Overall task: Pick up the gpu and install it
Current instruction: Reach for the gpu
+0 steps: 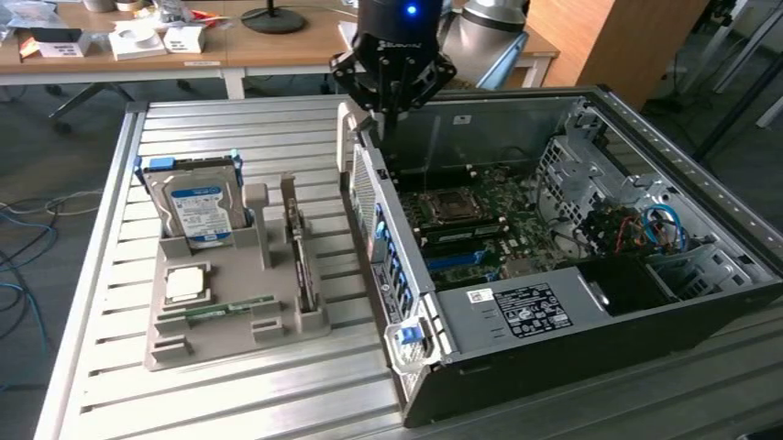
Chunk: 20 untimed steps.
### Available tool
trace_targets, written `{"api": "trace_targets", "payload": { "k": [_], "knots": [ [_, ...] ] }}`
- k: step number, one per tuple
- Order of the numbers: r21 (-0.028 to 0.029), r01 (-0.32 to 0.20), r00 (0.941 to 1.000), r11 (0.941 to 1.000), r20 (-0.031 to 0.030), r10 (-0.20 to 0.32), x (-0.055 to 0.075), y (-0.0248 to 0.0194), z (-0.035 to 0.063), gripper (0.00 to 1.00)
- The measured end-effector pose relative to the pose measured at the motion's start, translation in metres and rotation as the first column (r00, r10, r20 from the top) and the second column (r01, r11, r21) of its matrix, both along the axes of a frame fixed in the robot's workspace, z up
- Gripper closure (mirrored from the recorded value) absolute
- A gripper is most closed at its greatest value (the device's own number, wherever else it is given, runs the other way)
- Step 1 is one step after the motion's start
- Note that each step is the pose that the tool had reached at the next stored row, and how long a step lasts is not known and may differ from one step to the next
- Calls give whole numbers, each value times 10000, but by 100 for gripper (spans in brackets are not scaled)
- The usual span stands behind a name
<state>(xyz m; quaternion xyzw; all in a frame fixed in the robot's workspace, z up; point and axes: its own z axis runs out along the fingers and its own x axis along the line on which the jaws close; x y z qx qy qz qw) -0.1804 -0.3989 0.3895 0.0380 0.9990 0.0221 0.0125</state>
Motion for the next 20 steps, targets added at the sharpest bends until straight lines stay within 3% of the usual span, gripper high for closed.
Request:
{"api": "trace_targets", "payload": {
  "k": [20],
  "knots": [
    [0, 72, 10000, 10000, 1, -72, -578, 0, -30, 85]
  ]
}}
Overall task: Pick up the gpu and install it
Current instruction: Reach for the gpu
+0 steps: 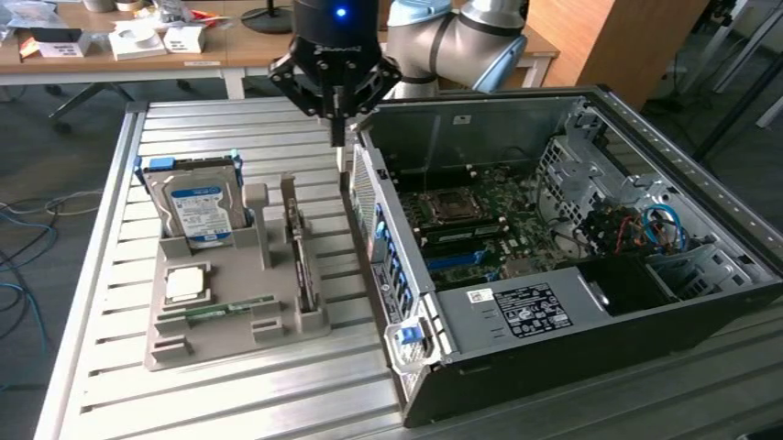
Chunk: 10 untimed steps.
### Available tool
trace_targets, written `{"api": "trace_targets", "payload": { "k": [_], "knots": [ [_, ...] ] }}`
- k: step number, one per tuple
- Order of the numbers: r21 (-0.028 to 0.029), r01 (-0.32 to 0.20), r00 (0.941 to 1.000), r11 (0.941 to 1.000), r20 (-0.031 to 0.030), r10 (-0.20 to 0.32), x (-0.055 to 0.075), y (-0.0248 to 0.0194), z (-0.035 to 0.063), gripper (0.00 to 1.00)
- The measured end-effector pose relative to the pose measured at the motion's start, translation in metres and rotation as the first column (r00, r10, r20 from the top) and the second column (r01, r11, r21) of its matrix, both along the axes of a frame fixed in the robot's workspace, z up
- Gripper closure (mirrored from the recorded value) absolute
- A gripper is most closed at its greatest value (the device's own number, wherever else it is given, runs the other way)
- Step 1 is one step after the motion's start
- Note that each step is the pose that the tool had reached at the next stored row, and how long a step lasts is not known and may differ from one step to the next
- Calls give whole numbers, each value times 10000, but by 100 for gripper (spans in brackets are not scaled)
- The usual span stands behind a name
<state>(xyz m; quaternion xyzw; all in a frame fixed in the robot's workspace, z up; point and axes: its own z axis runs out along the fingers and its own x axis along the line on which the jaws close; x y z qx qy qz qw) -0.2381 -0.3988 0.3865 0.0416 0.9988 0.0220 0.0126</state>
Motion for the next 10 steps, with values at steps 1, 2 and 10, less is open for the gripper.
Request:
{"api": "trace_targets", "payload": {
  "k": [1, 2, 10],
  "knots": [
    [-1, 3, 10000, 10000, 0, -3, -24, 0, -2, 85],
    [0, 6, 10000, 10000, 0, -6, -48, 0, -5, 85],
    [0, 33, 10000, 10000, 0, -33, -265, 0, -29, 85]
  ]
}}
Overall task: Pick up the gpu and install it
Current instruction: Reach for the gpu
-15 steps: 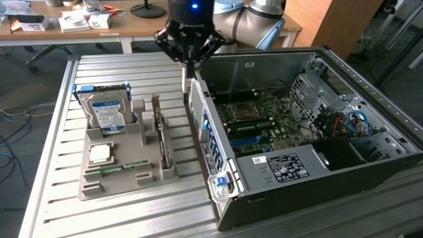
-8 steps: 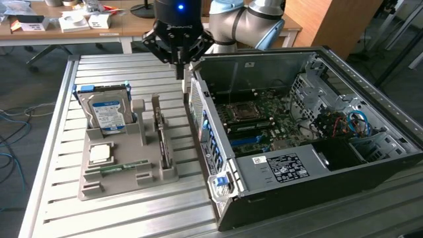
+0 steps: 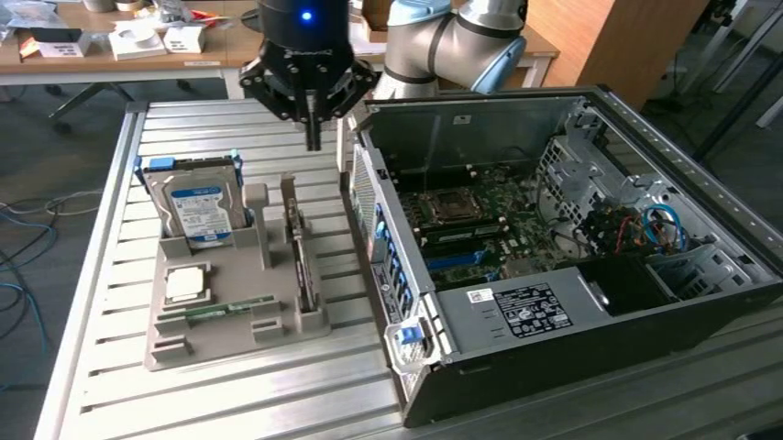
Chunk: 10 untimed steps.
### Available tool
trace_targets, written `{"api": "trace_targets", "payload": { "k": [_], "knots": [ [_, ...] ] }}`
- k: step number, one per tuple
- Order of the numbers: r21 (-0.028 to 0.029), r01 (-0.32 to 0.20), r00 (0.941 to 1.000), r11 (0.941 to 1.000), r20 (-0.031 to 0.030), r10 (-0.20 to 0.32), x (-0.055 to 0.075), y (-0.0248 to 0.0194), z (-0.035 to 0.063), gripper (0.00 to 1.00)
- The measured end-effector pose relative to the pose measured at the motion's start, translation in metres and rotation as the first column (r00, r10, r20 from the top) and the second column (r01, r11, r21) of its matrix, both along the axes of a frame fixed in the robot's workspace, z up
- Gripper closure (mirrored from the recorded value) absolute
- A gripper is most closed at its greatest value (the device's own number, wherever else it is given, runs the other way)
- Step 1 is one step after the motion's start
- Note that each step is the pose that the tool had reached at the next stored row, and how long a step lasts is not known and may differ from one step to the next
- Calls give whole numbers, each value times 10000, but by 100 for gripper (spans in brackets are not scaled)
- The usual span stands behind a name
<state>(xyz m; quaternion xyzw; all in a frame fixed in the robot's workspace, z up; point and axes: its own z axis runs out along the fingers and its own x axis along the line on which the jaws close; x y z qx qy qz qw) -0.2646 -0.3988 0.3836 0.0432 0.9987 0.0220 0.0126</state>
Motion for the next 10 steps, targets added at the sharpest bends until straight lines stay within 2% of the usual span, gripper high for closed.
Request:
{"api": "trace_targets", "payload": {
  "k": [6, 10],
  "knots": [
    [-1, 23, 10000, 10000, 0, -23, -152, 0, -18, 85],
    [0, 25, 10000, 10000, 0, -25, -179, 0, -22, 85]
  ]
}}
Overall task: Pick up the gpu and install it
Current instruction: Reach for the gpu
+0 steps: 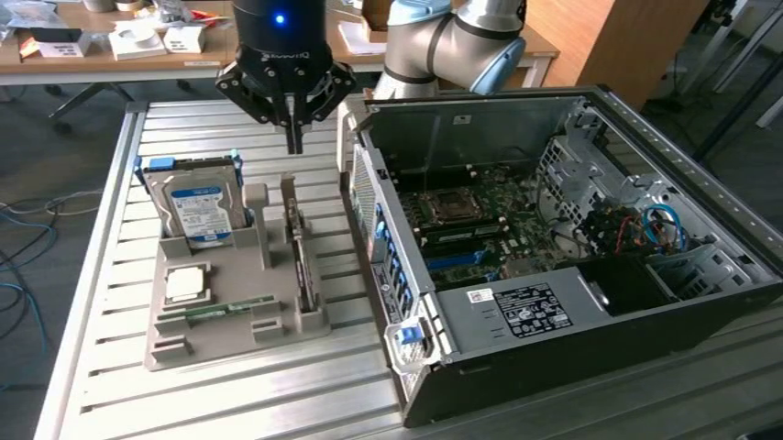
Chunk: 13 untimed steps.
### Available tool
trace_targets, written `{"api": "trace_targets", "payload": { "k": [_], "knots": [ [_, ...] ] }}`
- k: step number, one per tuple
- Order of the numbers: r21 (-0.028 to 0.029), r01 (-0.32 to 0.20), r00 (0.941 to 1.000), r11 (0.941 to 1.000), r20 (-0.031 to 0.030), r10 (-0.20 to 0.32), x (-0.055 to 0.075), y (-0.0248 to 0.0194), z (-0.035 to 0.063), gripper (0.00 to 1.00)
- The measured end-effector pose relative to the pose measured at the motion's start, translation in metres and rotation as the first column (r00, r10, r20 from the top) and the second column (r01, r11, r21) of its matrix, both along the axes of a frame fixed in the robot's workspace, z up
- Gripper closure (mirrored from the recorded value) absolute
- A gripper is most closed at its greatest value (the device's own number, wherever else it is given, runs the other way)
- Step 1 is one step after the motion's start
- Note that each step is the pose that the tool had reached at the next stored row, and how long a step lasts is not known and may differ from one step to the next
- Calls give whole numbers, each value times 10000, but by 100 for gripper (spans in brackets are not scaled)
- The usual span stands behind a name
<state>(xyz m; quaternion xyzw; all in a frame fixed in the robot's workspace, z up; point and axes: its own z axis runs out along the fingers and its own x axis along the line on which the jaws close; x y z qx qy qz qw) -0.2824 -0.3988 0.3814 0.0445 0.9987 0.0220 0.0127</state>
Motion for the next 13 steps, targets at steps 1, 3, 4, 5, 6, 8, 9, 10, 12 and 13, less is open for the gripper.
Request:
{"api": "trace_targets", "payload": {
  "k": [1, 3, 4, 5, 6, 8, 9, 10, 12, 13],
  "knots": [
    [0, -1, 10000, 10000, 0, 1, 0, 0, 0, 85],
    [-1, 1, 10000, 10000, -2, -1, -6, 0, 1, 85],
    [-1, 2, 10000, 10000, -1, -2, -21, 0, 0, 85],
    [-1, 1, 10000, 10000, -1, -1, -37, 0, -1, 85],
    [-1, 1, 10000, 10000, 0, -1, -48, 0, -1, 85],
    [0, 0, 10000, 10000, 0, 0, -50, 0, -2, 85],
    [0, 0, 10000, 10000, 0, 0, -50, 0, -1, 85],
    [-1, -1, 10000, 10000, 0, 1, -50, -1, -1, 85],
    [-1, -1, 10000, 10000, -2, 1, -51, -13, -1, 85],
    [-1, 0, 10000, 10000, -1, 0, -51, -24, -1, 85]
  ]
}}
